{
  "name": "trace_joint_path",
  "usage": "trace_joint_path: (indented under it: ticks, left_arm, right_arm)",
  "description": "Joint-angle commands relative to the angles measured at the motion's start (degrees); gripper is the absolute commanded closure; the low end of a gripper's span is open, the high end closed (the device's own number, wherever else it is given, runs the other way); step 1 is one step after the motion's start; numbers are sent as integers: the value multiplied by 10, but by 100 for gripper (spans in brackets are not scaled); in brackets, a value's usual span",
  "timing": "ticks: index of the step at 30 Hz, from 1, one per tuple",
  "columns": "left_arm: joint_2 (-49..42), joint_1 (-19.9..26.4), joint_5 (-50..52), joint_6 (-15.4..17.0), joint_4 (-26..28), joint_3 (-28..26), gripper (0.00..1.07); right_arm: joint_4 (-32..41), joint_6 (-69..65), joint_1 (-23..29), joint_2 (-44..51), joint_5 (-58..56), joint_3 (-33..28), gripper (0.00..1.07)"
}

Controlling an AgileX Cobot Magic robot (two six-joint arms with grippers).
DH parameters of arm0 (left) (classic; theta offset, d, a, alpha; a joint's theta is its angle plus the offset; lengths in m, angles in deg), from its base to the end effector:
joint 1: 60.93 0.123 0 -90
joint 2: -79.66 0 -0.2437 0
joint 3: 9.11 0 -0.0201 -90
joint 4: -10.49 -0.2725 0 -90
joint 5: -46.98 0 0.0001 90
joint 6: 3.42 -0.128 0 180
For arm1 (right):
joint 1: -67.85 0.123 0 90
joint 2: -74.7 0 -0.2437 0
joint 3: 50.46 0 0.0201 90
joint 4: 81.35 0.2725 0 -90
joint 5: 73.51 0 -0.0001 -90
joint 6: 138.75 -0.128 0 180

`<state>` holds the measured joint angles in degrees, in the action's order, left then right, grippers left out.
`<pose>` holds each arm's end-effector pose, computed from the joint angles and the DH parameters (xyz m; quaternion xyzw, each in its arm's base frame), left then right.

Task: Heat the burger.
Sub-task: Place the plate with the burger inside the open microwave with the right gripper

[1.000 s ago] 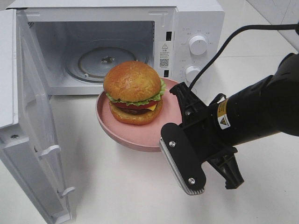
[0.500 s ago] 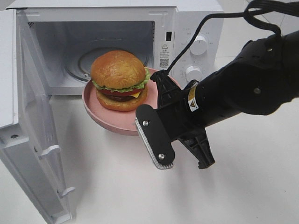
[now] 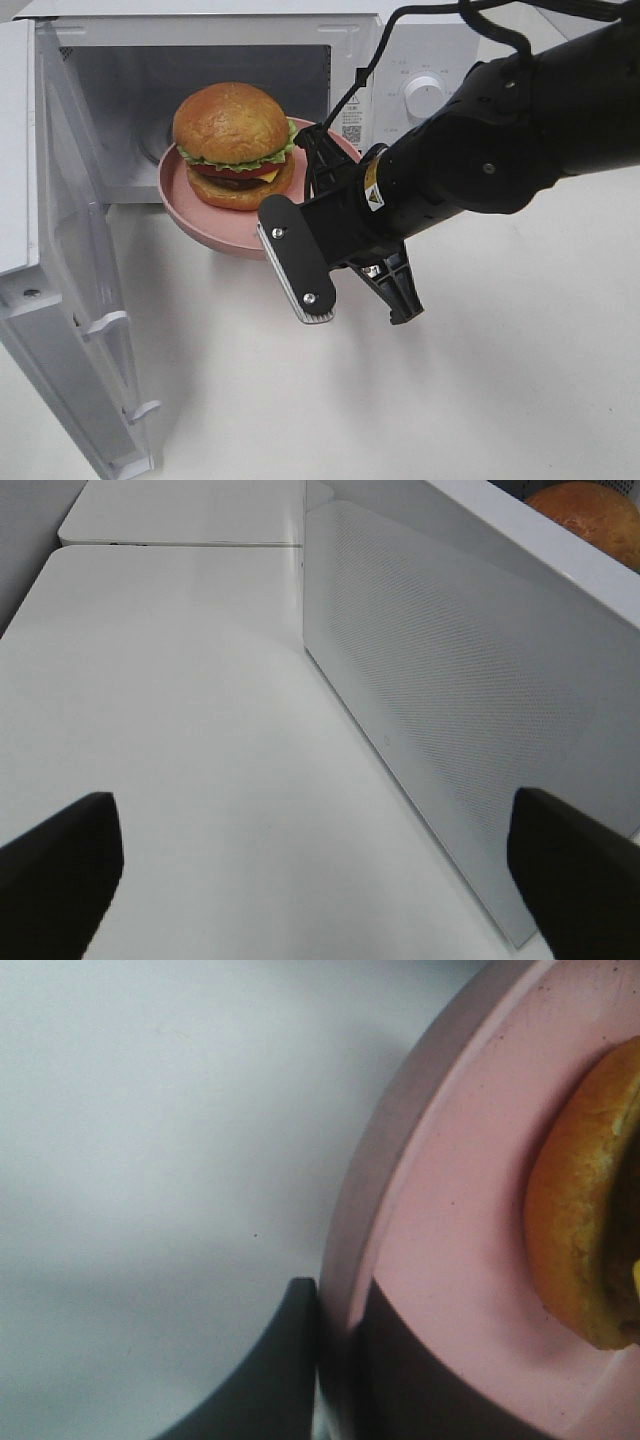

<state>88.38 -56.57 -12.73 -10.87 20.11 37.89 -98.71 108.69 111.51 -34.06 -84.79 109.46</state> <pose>0.0888 -0.0118 0.2763 0.0256 0.8420 -0.0286 0.5380 0.2844 0.2610 0.1011 -0.8393 0.4193 -0.1460 0.3138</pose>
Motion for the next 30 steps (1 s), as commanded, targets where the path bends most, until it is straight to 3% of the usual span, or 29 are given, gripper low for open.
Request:
trace_joint_path:
  ticks: [1, 30]
  left_arm:
    - [-10, -3, 1, 2, 3, -1, 7]
    - [-10, -3, 1, 2, 3, -1, 7]
  right_arm:
    - [-23, -19, -3, -6, 33, 28, 107]
    - [-32, -50, -3, -144, -57, 222, 107]
